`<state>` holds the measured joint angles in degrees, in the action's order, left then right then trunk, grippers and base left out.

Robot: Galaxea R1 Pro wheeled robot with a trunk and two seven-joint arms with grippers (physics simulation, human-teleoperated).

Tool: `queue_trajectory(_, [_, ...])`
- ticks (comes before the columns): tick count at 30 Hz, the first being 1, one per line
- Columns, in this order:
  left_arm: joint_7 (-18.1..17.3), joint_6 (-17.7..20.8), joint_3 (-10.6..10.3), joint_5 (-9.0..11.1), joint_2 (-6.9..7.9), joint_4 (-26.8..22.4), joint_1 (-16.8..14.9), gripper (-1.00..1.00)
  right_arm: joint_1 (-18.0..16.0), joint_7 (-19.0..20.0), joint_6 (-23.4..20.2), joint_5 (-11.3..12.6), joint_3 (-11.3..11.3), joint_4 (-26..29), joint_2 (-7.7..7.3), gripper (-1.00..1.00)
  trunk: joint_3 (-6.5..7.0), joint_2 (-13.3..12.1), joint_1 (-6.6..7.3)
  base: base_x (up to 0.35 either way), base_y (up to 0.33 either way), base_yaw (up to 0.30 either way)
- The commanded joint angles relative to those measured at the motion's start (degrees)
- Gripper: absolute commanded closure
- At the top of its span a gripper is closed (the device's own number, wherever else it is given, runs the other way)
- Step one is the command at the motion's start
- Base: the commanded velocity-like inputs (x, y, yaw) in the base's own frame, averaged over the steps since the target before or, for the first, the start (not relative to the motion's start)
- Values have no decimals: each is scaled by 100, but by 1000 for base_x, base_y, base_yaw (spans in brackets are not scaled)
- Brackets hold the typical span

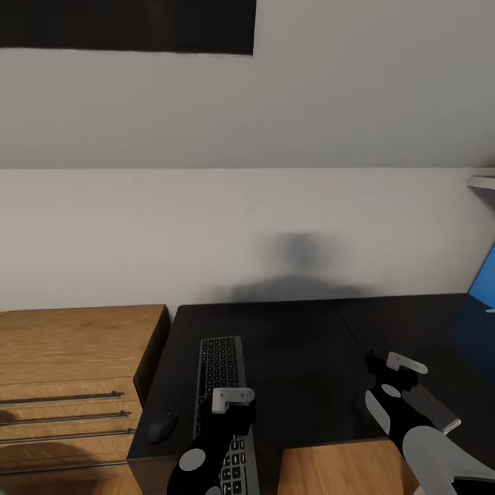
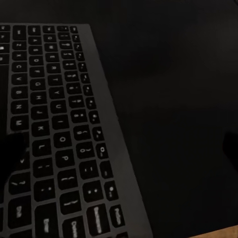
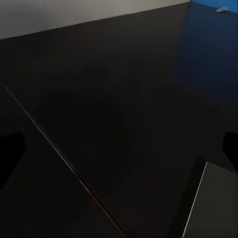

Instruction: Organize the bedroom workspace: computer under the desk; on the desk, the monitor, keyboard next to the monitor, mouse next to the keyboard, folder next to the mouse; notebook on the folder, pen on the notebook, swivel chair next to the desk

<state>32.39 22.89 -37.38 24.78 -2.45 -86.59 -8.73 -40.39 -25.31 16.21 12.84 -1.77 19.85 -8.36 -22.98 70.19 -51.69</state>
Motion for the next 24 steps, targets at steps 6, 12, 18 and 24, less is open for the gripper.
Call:
queue_trajectory(6, [48,14,-13,45,-1,-7,-6,-100,-4,-181,-10,59,-9,-35,-92,-100,-115,246,-133,0,0,0])
queue_trajectory(12, [48,14,-15,45,-1,-7,-6,-100,-4,-166,-262,201,-326,-42,-454,-100,-151,326,-176,0,0,0])
queue_trajectory(18, [48,14,-15,45,-1,-6,-6,-100,-4,-152,-323,312,-506,-42,-640,-100,-151,326,-176,0,0,0])
queue_trajectory(24, [48,14,-15,45,-1,-6,-6,-100,-4,-153,-338,330,-539,-52,-751,-100,-151,326,-176,0,0,0])
